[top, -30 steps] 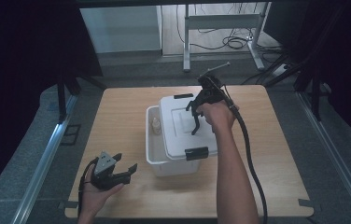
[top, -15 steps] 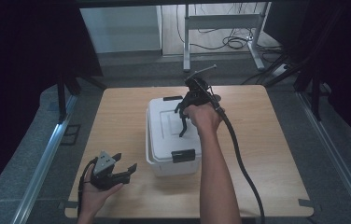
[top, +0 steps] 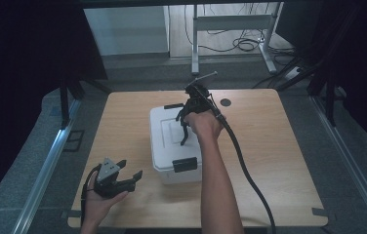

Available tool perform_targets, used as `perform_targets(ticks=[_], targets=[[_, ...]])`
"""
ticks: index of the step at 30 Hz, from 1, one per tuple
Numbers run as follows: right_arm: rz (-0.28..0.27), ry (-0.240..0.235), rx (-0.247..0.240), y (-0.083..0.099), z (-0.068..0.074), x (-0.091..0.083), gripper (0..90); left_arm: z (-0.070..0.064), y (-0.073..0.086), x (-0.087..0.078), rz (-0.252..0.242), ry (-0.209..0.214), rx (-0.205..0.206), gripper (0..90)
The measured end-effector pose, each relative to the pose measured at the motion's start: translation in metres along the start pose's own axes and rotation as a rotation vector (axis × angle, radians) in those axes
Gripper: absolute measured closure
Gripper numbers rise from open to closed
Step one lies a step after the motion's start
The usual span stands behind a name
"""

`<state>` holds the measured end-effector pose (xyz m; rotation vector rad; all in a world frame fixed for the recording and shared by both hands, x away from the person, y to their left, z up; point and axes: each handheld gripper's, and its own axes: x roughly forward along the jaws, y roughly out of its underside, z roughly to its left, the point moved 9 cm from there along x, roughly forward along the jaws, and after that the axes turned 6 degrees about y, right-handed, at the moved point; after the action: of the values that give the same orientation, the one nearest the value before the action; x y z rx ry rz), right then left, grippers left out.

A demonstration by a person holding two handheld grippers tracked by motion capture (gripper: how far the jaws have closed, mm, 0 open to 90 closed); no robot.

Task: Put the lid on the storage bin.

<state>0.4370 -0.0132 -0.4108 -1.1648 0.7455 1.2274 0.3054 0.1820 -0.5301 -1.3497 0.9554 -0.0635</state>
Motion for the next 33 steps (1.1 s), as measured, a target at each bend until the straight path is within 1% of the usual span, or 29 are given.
perform_targets(ticks=[1,6,9,15,19,22,24,25,30,33], targets=[[-0.002,0.001,0.004,0.000,0.000,0.001,86.0,0.000,0.000,0.000,0.001,-0.001,0.001,26.7],[-0.008,-0.026,0.022,-0.001,-0.002,0.004,85.9,0.000,0.000,0.000,0.003,0.001,0.000,26.7],[-0.009,-0.026,0.026,-0.001,-0.001,0.003,86.0,-0.001,0.000,0.001,0.005,0.002,0.004,26.7],[-0.014,-0.011,0.026,0.000,-0.004,0.003,85.9,-0.001,0.000,0.000,0.000,0.003,0.003,26.7],[-0.013,0.008,0.030,0.000,-0.007,0.005,85.8,-0.001,-0.001,0.000,-0.003,0.002,0.000,26.7],[-0.007,0.000,0.033,0.002,-0.010,0.010,85.7,0.000,0.000,0.000,-0.001,0.001,-0.001,26.7],[-0.008,-0.014,0.043,0.001,-0.011,0.012,85.5,0.000,0.000,0.001,0.001,0.001,0.000,26.7],[-0.007,-0.020,0.042,0.001,-0.012,0.012,85.3,0.000,0.001,0.001,0.002,0.001,0.000,26.7],[-0.012,-0.020,0.024,0.001,-0.013,0.012,83.6,-0.001,0.001,0.002,0.004,0.001,0.002,26.7],[-0.019,-0.010,-0.003,0.001,-0.015,0.011,78.5,-0.001,0.001,0.001,0.003,0.002,0.003,26.7]])
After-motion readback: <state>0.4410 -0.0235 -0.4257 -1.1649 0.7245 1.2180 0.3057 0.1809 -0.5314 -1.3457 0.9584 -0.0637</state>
